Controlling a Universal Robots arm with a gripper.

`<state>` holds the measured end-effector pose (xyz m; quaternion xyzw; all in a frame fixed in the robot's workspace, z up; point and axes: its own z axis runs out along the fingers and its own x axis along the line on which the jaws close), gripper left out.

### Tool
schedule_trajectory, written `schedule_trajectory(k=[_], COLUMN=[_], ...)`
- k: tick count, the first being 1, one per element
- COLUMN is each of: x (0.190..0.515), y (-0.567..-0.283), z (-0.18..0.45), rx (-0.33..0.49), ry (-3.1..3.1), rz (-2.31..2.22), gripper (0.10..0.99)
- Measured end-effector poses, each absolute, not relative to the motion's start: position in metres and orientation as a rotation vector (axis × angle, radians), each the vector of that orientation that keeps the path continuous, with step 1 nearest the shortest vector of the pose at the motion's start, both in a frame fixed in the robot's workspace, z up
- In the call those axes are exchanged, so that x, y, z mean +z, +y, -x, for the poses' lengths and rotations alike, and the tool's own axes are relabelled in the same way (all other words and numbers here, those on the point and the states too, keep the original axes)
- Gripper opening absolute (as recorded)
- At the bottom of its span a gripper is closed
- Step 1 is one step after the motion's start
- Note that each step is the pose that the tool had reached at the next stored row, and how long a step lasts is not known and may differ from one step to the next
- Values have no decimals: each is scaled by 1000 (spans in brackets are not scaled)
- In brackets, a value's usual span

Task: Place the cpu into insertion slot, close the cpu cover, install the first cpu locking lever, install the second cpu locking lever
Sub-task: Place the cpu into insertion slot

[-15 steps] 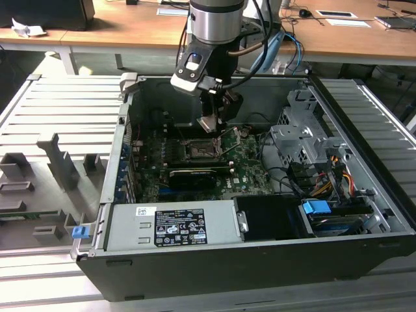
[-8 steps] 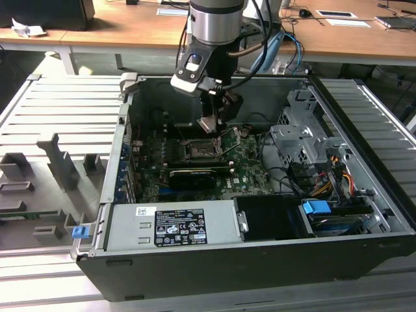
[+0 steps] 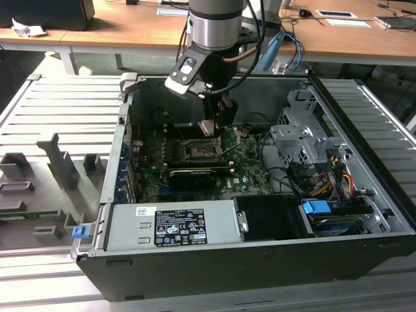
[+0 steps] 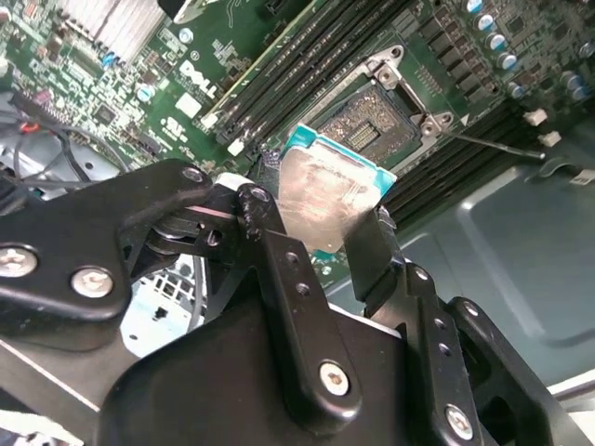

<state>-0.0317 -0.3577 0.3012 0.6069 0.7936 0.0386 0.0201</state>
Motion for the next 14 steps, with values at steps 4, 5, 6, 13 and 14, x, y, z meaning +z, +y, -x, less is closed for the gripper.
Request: schedule_trajectory(k=[4,5,6,13,14], x=[300,299,299,297,296], y=[-358,-358,-358,-358,-358], z=[32,32,32,32,32], rx=[119,119,119,119,119], ry=[2460,2460,2460,2459,2459], rz=[-1885,-1885,-1885,-1886,-1886], gripper=[525,525,525,525,525])
